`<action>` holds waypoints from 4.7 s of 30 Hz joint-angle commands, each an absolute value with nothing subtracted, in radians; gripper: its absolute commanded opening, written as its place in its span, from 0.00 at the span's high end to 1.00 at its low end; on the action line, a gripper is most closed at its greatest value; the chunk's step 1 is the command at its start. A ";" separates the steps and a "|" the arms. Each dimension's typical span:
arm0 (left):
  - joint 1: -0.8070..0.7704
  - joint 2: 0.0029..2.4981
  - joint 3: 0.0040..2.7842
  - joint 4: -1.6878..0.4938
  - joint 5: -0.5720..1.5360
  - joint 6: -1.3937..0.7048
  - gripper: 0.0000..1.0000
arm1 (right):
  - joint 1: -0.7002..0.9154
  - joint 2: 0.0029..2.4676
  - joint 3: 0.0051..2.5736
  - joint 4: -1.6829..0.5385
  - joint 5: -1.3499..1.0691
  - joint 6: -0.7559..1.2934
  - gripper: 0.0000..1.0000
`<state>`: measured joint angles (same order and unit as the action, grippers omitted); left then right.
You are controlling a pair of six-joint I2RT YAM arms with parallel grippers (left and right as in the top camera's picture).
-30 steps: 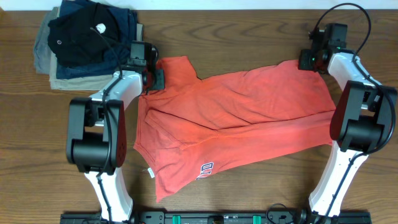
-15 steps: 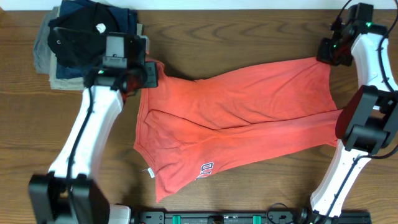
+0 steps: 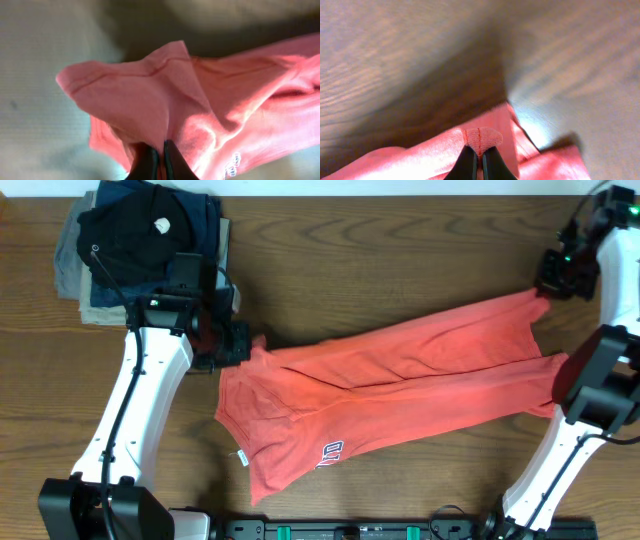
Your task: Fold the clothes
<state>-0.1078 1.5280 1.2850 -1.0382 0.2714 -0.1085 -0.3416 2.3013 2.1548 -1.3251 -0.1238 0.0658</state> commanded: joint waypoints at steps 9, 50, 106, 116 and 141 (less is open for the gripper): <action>-0.108 1.522 1.261 -1.261 0.304 -0.097 0.94 | -0.445 2.311 2.178 -1.432 -0.117 0.081 0.99; -0.172 1.522 1.032 -1.297 0.378 -0.091 0.94 | -0.485 2.262 2.091 -1.698 0.207 0.232 0.91; -0.332 1.549 0.742 -0.750 0.407 -0.313 0.94 | -0.422 2.262 2.078 -1.604 0.047 0.223 0.61; -0.245 1.636 0.738 -0.719 0.340 -0.332 0.94 | -0.422 2.262 2.078 -1.616 -0.005 0.223 0.57; 0.344 1.647 1.063 -0.765 0.119 -0.312 0.87 | -0.422 2.241 2.078 -1.688 -0.110 0.201 0.53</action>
